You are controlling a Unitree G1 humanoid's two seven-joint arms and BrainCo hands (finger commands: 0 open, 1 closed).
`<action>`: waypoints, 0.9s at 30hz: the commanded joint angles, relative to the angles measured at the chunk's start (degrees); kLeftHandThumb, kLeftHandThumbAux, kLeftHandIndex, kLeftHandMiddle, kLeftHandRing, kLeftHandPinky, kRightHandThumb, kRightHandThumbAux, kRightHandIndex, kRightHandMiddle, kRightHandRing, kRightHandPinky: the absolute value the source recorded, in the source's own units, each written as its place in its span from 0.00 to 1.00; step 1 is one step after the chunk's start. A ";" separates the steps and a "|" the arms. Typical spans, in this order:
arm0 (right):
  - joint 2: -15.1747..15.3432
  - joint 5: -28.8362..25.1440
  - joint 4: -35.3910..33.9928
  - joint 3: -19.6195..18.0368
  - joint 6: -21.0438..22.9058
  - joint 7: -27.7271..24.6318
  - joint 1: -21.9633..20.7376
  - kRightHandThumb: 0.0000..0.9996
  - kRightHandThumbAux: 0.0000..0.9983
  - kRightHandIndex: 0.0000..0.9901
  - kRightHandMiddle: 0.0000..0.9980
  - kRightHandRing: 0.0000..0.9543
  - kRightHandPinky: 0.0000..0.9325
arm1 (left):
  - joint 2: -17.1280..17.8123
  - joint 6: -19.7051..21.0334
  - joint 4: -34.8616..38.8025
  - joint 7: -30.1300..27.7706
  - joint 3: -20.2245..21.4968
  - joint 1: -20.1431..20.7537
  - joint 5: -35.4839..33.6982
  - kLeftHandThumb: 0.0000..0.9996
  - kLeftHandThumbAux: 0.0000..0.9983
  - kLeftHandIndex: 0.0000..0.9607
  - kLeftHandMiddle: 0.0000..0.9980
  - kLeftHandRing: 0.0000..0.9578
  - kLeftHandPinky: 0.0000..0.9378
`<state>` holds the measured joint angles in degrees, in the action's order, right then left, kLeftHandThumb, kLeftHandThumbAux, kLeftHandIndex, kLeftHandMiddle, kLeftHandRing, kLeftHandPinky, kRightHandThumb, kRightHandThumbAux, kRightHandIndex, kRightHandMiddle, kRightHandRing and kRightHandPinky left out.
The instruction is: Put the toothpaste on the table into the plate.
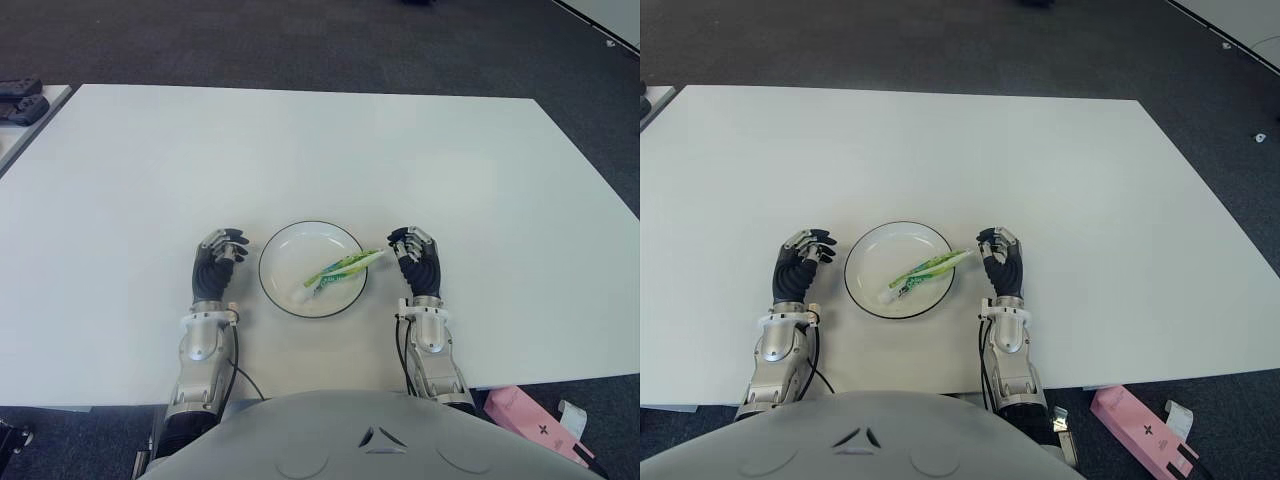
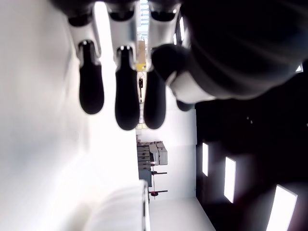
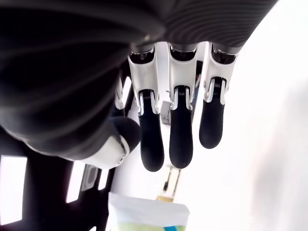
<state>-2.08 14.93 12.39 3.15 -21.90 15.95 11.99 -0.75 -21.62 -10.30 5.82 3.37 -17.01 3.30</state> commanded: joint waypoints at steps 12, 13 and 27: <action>0.67 -4.29 14.03 -2.77 -5.91 -0.34 -5.26 0.70 0.74 0.43 0.52 0.56 0.60 | -0.25 2.34 -0.76 -0.72 -0.30 -1.17 -0.84 0.83 0.68 0.43 0.48 0.58 0.57; 0.74 -4.46 14.19 -2.77 -5.73 -0.60 -5.29 0.70 0.74 0.43 0.52 0.56 0.60 | -0.24 2.37 -0.75 -0.70 -0.31 -1.17 -0.82 0.83 0.68 0.43 0.48 0.58 0.57; 1.10 -6.98 13.70 -3.30 -1.48 -4.19 -5.20 0.70 0.74 0.43 0.52 0.57 0.60 | 0.03 2.35 -0.83 -0.28 -0.32 -1.04 -0.06 0.83 0.68 0.42 0.49 0.58 0.57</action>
<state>-1.03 9.16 23.93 0.40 -26.98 12.59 5.02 -0.77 -20.80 -9.84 5.69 3.37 -17.16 2.89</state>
